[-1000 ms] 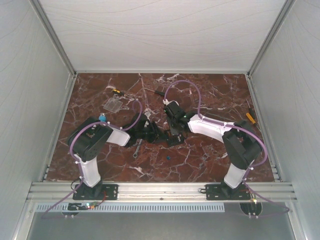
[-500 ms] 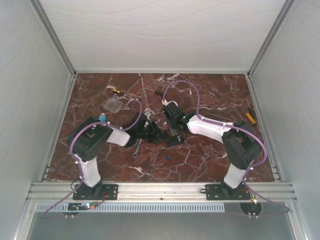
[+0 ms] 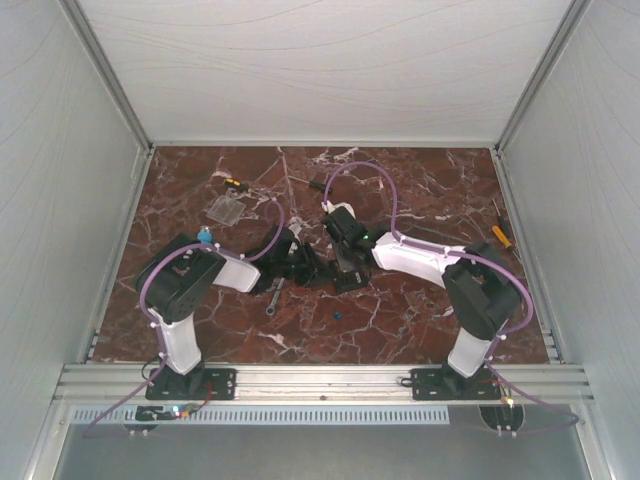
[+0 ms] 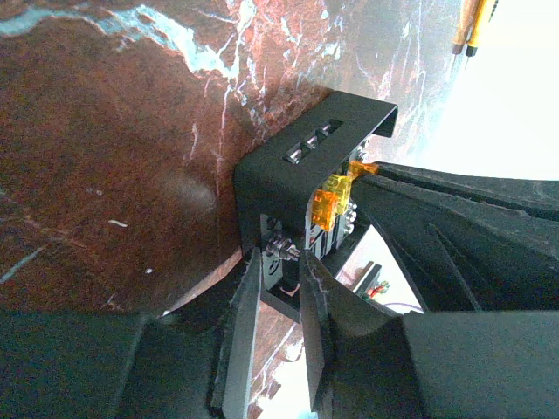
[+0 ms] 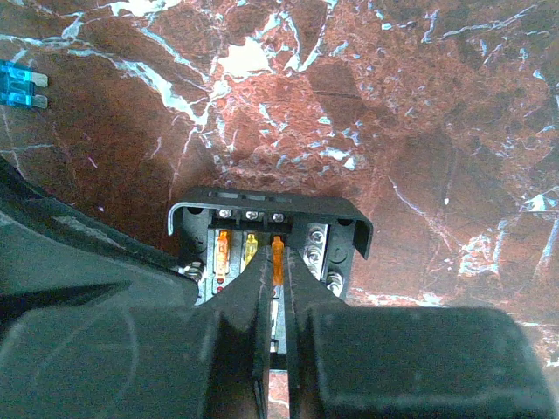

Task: Snap on the fuse box
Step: Install the fuse at the fuse box base.

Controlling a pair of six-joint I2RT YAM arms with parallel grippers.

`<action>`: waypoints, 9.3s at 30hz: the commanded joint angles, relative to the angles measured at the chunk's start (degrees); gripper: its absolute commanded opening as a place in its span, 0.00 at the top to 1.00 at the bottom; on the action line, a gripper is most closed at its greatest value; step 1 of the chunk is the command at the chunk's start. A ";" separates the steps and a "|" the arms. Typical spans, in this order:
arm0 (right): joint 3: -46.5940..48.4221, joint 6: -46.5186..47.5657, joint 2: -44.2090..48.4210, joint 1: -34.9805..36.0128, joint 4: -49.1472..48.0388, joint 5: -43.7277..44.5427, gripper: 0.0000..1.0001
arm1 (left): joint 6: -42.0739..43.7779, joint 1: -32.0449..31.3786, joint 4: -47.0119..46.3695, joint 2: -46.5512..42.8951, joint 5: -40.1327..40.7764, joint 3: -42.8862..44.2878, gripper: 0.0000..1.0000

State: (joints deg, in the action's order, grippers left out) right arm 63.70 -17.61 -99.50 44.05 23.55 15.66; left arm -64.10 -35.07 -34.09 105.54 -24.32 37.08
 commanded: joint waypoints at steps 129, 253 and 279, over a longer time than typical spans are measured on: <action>4.96 4.28 -11.83 -2.00 16.23 -5.22 1.00 | 0.46 -1.04 3.83 -0.12 3.57 0.07 0.77; 10.07 3.40 3.39 -5.24 13.35 -13.43 0.61 | 2.29 -1.62 6.38 -4.51 4.63 -0.38 0.74; 15.22 5.01 -7.49 -5.49 16.95 -15.14 0.90 | 3.19 -0.97 6.21 -3.61 4.09 0.28 0.73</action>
State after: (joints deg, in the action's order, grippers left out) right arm 76.93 -12.84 -105.93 38.74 38.87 -0.03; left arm -62.11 -36.36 -29.47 102.15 -20.51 36.42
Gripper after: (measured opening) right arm 0.111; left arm 0.271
